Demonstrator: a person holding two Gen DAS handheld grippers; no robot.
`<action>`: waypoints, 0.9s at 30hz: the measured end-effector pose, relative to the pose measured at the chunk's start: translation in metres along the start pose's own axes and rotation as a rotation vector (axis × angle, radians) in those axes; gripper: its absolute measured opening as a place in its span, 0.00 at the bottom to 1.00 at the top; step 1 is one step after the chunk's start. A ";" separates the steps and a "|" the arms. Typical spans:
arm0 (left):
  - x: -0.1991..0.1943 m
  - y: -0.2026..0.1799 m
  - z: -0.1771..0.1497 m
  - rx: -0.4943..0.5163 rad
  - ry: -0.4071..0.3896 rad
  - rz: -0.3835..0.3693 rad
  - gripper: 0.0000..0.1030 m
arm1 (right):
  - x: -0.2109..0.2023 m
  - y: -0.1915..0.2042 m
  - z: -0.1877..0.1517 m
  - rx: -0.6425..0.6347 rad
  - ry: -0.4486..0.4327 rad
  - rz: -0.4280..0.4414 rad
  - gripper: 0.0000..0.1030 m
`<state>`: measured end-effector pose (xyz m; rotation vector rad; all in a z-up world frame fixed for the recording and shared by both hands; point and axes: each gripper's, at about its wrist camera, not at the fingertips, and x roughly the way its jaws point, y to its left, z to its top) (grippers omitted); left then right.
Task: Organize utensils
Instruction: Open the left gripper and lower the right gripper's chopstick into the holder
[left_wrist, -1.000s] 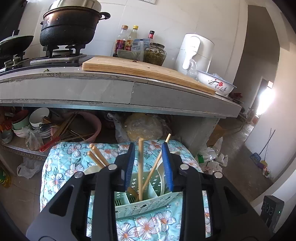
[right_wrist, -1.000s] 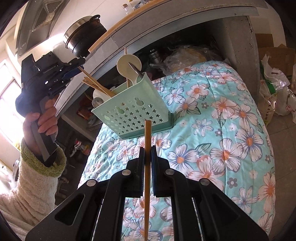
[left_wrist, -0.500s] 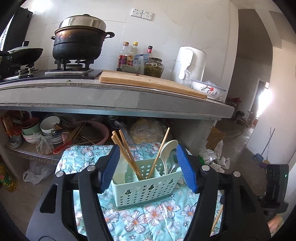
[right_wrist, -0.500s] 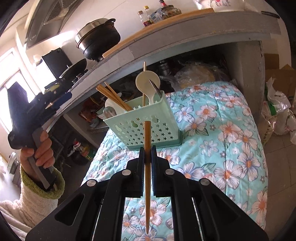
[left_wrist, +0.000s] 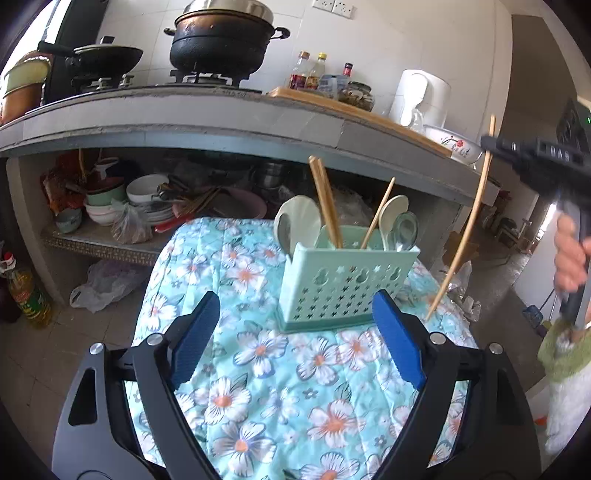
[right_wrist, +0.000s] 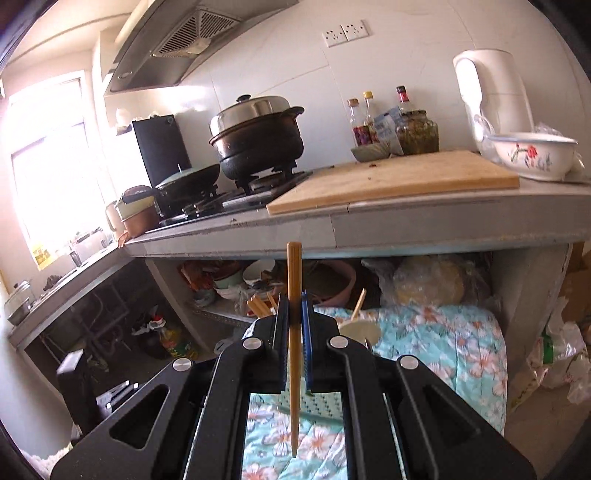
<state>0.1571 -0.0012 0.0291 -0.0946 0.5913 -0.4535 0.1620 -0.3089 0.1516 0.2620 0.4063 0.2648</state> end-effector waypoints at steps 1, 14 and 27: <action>-0.001 0.005 -0.007 -0.011 0.013 0.009 0.79 | 0.005 0.001 0.011 -0.009 -0.011 0.000 0.07; -0.018 0.053 -0.060 -0.068 0.088 0.104 0.81 | 0.080 0.011 0.062 -0.108 -0.054 -0.097 0.07; -0.015 0.058 -0.062 -0.092 0.094 0.094 0.81 | 0.119 -0.001 -0.003 -0.158 0.104 -0.150 0.07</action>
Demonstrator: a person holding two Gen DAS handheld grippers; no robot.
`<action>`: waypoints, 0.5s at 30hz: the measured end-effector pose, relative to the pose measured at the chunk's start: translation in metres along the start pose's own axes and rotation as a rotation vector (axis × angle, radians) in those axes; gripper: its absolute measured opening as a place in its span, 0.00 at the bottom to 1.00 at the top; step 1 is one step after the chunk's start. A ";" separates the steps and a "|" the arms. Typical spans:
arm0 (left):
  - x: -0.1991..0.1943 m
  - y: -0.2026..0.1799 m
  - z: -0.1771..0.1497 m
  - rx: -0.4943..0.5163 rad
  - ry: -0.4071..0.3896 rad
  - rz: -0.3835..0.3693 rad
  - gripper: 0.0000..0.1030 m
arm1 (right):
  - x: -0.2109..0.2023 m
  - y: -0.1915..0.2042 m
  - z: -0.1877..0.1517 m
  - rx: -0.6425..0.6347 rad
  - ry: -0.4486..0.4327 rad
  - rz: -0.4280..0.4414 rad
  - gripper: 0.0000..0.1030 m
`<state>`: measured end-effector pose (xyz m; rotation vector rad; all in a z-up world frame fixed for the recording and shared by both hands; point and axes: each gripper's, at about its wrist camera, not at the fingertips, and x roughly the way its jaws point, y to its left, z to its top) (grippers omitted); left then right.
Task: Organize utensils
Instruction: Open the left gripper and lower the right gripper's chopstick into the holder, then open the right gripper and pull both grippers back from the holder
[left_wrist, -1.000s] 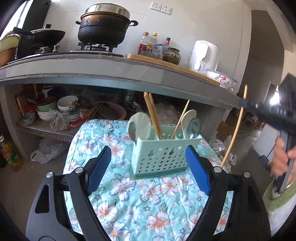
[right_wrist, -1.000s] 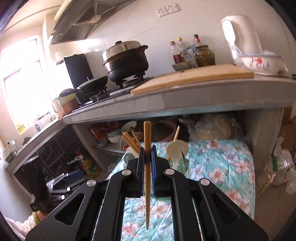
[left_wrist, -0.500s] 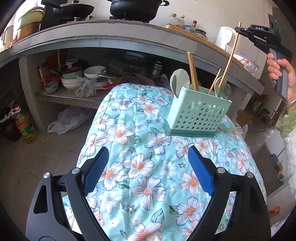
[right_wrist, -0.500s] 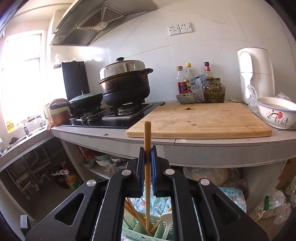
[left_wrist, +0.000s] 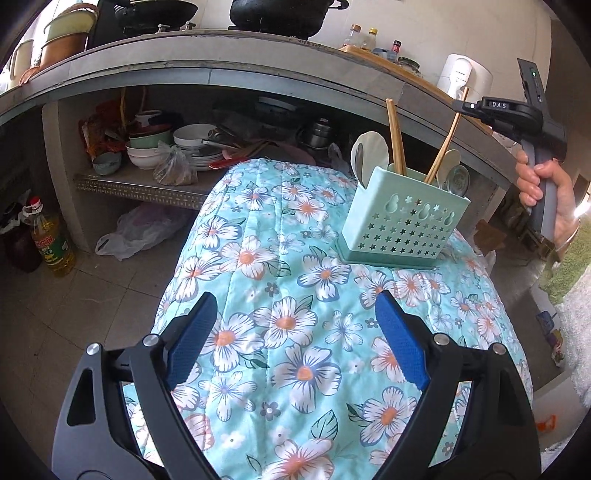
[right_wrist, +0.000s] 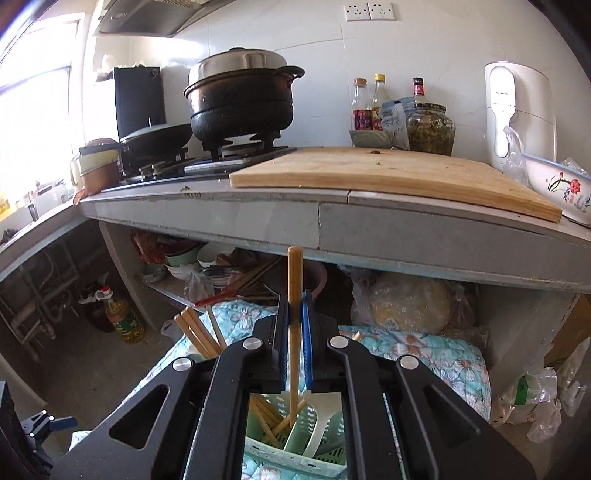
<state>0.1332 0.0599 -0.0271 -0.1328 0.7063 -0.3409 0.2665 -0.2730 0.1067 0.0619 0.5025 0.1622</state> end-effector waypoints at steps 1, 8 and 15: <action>0.000 -0.001 0.000 -0.002 0.003 0.000 0.81 | 0.000 0.000 -0.005 0.001 0.015 0.001 0.07; -0.003 -0.011 0.001 0.016 -0.004 -0.011 0.81 | -0.026 -0.011 -0.023 0.085 0.021 0.040 0.37; -0.012 -0.026 0.004 0.034 -0.026 -0.017 0.81 | -0.078 -0.020 -0.049 0.181 -0.012 0.093 0.52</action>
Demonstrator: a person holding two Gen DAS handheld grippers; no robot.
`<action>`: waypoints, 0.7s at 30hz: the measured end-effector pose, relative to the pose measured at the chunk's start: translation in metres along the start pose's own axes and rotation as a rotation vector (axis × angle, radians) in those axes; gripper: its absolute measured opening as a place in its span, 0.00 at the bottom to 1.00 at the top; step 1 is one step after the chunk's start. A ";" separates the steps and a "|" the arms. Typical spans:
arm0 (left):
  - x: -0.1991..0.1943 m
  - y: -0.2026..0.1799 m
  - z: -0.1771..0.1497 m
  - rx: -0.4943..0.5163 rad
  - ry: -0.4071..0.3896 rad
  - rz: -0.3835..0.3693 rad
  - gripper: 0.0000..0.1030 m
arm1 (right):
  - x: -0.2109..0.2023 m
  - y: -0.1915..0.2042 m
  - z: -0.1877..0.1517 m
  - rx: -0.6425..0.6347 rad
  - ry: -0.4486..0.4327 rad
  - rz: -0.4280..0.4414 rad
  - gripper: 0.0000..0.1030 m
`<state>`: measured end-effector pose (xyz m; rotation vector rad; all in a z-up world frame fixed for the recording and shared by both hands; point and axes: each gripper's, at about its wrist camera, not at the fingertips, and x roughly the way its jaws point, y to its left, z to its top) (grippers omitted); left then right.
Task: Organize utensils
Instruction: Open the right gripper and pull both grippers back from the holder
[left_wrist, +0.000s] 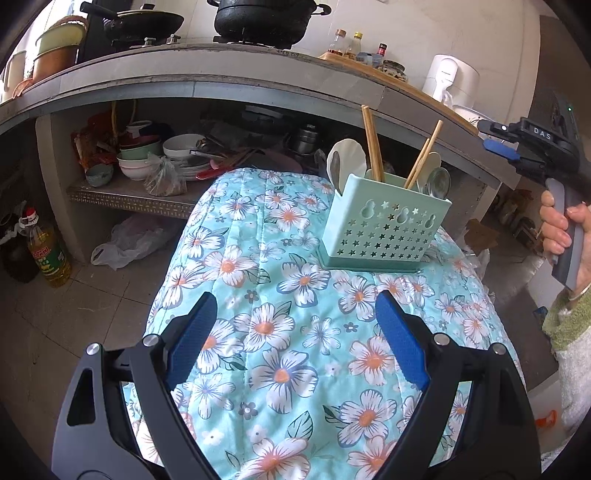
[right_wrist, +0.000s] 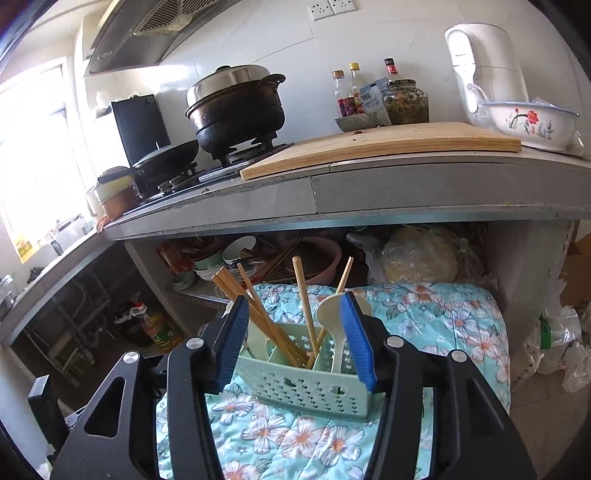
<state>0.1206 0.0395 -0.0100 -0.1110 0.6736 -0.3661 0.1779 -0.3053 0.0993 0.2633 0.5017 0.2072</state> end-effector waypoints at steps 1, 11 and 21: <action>-0.001 -0.003 0.001 0.004 -0.004 0.003 0.82 | -0.008 0.000 -0.007 0.006 -0.001 -0.002 0.57; -0.016 -0.055 0.016 0.087 -0.045 0.042 0.91 | -0.053 0.011 -0.094 0.037 0.097 -0.114 0.80; -0.035 -0.100 0.019 0.124 -0.064 0.094 0.92 | -0.081 0.025 -0.140 0.046 0.154 -0.312 0.93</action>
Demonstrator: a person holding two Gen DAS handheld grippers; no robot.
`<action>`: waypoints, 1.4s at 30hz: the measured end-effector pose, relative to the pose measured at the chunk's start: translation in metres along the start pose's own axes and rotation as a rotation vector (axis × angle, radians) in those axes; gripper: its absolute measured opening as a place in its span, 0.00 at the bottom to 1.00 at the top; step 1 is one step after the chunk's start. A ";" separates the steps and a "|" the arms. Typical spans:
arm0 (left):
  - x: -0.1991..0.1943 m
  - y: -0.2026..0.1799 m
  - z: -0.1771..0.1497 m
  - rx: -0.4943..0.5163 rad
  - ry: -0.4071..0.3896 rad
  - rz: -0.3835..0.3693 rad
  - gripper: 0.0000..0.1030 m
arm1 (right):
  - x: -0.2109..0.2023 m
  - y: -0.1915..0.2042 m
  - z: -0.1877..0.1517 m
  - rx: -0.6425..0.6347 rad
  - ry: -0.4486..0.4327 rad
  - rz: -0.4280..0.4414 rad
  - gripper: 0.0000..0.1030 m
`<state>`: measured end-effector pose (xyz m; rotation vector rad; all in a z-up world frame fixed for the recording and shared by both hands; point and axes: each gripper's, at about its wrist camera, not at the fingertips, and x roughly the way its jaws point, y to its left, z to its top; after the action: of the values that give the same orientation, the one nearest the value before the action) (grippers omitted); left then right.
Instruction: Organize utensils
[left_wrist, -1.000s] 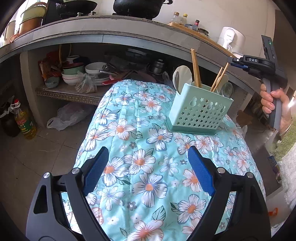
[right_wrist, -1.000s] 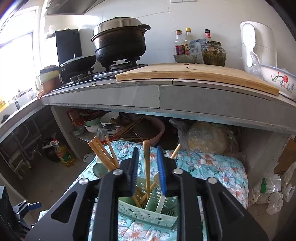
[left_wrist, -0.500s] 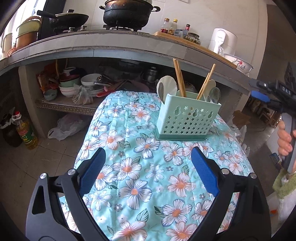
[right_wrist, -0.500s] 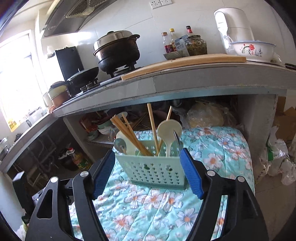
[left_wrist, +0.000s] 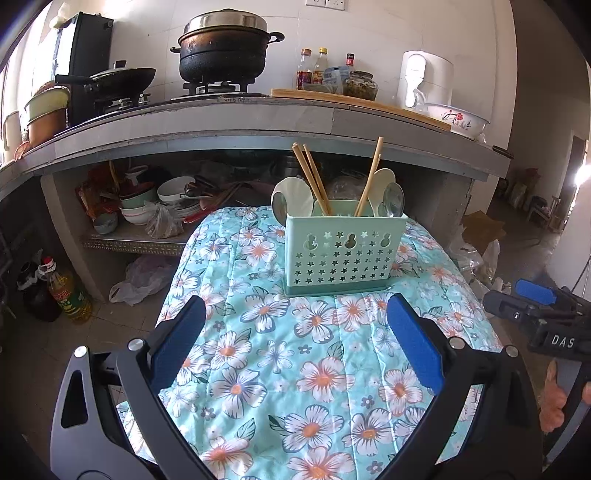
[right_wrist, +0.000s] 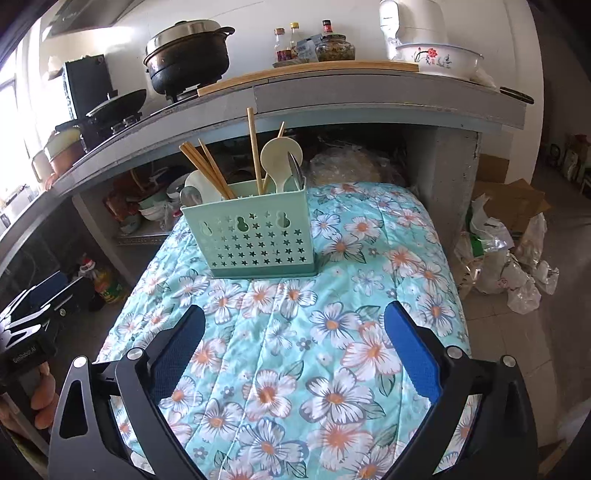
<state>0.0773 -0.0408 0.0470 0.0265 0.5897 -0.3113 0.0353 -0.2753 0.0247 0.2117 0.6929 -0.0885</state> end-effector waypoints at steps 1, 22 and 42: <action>-0.003 -0.002 -0.001 0.003 -0.005 0.021 0.92 | -0.004 0.000 -0.003 0.001 -0.004 -0.017 0.94; -0.022 -0.018 0.005 0.058 -0.038 0.186 0.92 | -0.043 0.016 -0.015 -0.063 -0.100 -0.183 0.94; -0.021 -0.014 0.016 0.020 -0.041 0.172 0.92 | -0.047 0.022 -0.004 -0.061 -0.121 -0.189 0.94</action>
<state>0.0646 -0.0503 0.0727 0.0900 0.5399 -0.1500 -0.0003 -0.2526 0.0555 0.0807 0.5930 -0.2585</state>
